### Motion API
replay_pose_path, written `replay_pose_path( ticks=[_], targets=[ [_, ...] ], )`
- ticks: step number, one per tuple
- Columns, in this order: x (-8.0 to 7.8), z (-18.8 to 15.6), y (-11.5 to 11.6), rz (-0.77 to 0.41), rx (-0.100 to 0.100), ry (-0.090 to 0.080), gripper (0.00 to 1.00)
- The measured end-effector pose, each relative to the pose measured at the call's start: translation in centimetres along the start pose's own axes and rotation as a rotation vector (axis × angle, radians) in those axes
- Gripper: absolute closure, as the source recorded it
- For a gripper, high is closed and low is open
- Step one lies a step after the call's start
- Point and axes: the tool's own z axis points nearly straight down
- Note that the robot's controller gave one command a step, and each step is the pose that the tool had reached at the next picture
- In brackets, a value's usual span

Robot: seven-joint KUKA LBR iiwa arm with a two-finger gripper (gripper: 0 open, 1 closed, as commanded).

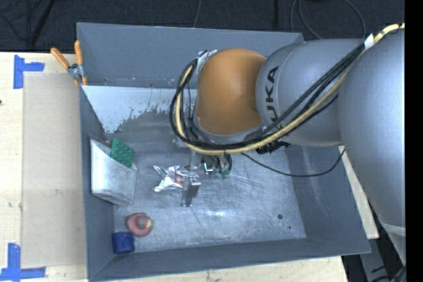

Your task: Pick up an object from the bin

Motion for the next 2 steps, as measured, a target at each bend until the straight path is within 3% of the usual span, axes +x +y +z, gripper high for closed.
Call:
replay_pose_path(
  ticks=[1, 2],
  targets=[
    [-1.33, 6.80, -1.26, 0.096, -0.005, -0.015, 0.00],
    [-1.62, 6.18, -1.23, 0.098, -0.007, -0.022, 1.00]
  ],
)
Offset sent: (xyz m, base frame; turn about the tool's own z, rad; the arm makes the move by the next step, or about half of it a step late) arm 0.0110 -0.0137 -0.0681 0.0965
